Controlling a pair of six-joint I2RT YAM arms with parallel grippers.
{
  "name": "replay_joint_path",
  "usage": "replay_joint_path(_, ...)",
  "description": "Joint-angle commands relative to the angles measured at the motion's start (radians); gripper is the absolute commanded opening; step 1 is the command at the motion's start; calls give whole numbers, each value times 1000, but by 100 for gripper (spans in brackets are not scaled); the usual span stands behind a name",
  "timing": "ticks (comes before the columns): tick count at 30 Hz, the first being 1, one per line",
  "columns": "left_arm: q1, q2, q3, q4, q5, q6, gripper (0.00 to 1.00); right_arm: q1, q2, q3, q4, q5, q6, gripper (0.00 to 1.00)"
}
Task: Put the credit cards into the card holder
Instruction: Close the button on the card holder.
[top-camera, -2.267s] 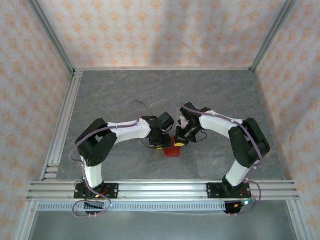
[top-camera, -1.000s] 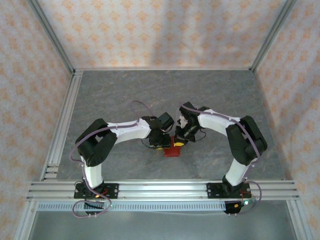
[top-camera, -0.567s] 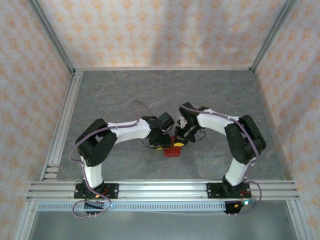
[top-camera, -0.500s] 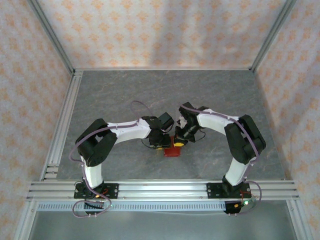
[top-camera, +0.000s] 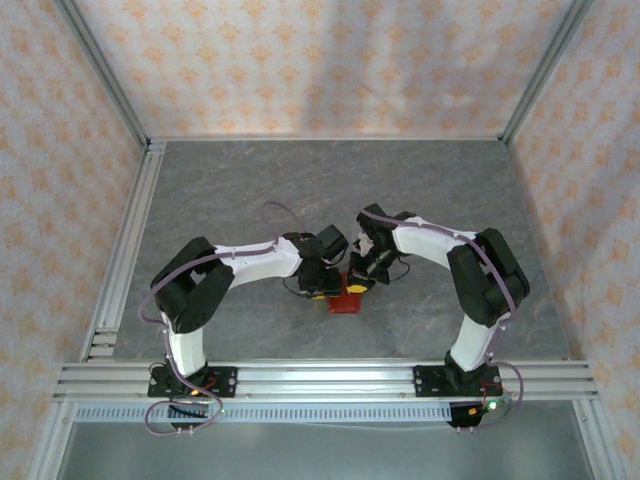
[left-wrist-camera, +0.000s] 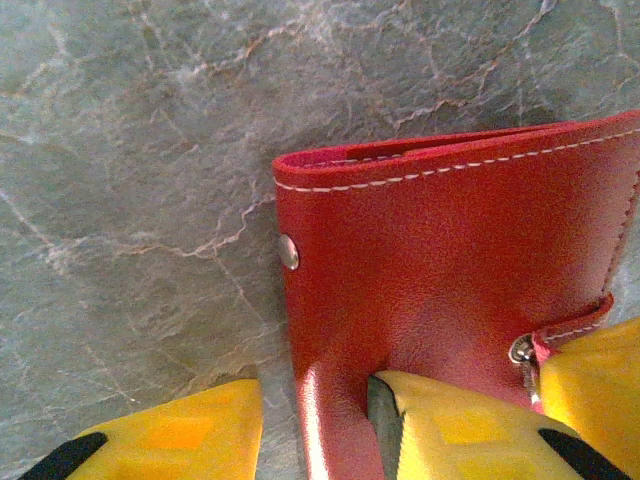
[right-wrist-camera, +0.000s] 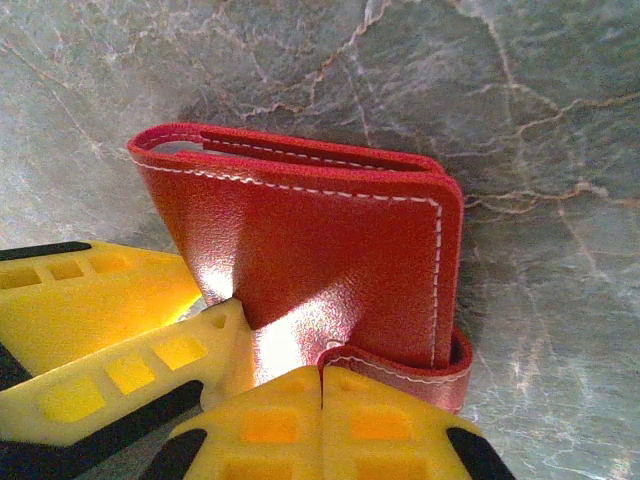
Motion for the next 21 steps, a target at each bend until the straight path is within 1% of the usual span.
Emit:
replay_joint_path(1,-17,24,-40,-3,-13,-10,37,0,42,12,8,82,22,0)
replay_joint_path(11,-16,28,-35,-5,-12,-8,37,0,83,16,3,123,27,0)
replay_joint_path(21,-15,4,-37,-11,-12,-10,37,1,71,-27,42,144,24,0)
